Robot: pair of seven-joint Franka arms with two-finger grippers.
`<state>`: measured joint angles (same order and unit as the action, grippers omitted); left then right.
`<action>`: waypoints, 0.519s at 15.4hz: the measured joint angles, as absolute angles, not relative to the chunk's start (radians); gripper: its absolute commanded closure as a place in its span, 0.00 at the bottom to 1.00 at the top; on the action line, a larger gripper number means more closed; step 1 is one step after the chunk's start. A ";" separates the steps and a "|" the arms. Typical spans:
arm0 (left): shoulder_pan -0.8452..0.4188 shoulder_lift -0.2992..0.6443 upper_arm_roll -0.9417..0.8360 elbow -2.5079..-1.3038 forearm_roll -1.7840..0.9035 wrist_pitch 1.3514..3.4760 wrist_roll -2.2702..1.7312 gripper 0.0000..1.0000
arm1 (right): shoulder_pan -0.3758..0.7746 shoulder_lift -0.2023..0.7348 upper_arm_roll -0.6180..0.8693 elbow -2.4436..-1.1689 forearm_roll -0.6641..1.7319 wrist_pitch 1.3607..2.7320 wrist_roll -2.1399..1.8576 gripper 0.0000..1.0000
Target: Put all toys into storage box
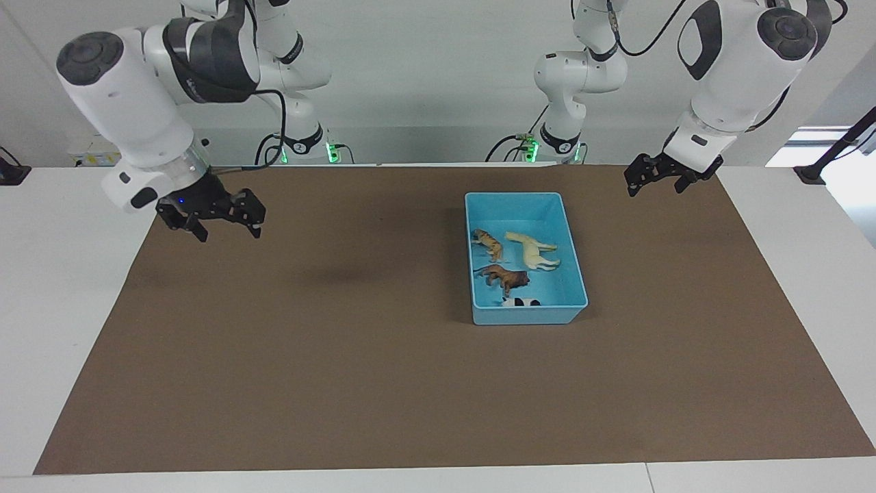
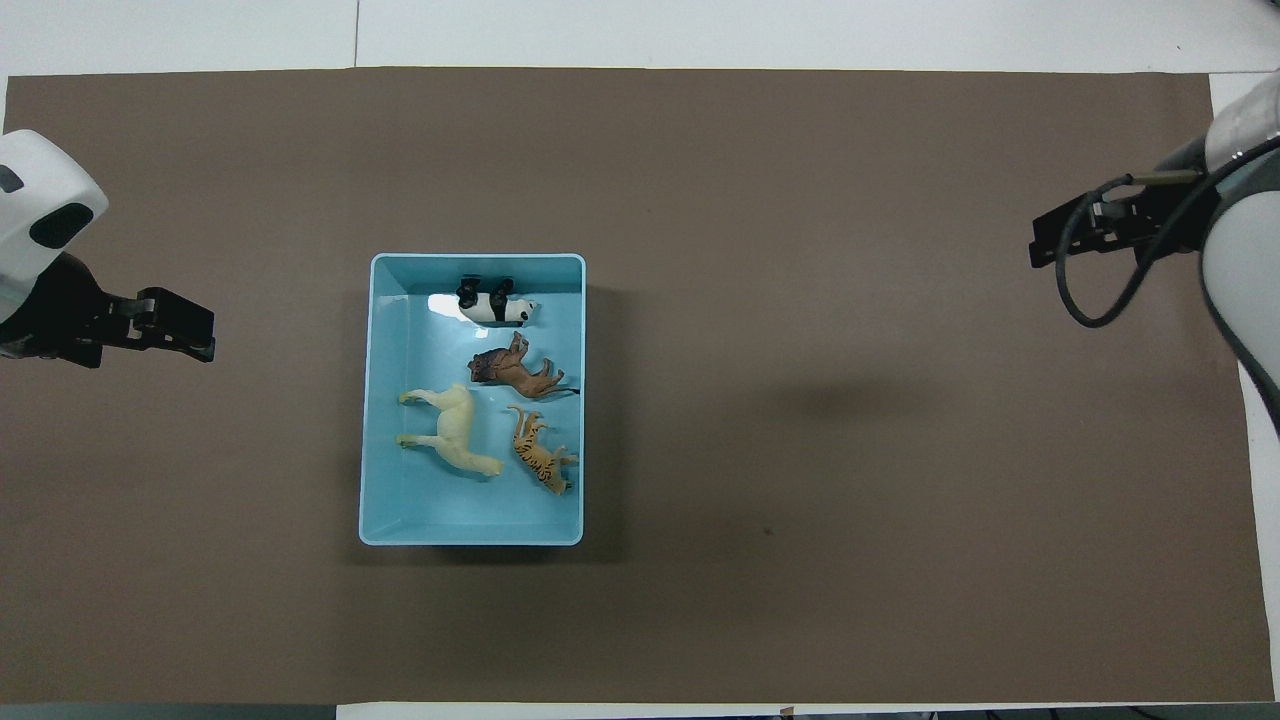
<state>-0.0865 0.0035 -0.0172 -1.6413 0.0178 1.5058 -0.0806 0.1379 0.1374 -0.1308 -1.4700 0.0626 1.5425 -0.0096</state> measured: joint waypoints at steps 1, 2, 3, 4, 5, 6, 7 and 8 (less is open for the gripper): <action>-0.086 0.004 -0.017 -1.641 0.018 1.508 -0.081 0.00 | 0.138 0.108 -0.131 -1.471 0.053 1.505 -0.010 0.00; -0.086 0.004 -0.017 -1.642 0.018 1.508 -0.081 0.00 | 0.136 0.085 -0.131 -1.473 0.045 1.481 -0.009 0.00; -0.086 0.004 -0.017 -1.643 0.018 1.508 -0.080 0.00 | 0.130 0.069 -0.130 -1.479 0.039 1.470 -0.007 0.00; -0.086 0.004 -0.017 -1.644 0.018 1.508 -0.080 0.00 | 0.118 0.059 -0.128 -1.492 0.037 1.473 -0.005 0.00; -0.086 0.004 -0.017 -1.644 0.017 1.508 -0.080 0.00 | 0.102 0.052 -0.124 -1.513 0.033 1.488 -0.005 0.00; -0.086 0.004 -0.017 -1.644 0.017 1.507 -0.080 0.00 | 0.083 0.046 -0.111 -1.539 0.020 1.514 -0.005 0.00; -0.086 0.004 -0.017 -1.644 0.017 1.507 -0.079 0.00 | 0.057 0.036 -0.084 -1.572 0.003 1.542 -0.005 0.00; -0.086 0.004 -0.017 -1.644 0.017 1.507 -0.077 0.00 | 0.034 0.022 -0.053 -1.604 -0.008 1.563 -0.004 0.00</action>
<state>-0.0864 0.0036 -0.0171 -1.6442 0.0165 1.5071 -0.0775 0.0339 0.0219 -0.0529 -1.6044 -0.0079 1.5630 -0.0039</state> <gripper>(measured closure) 0.000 0.000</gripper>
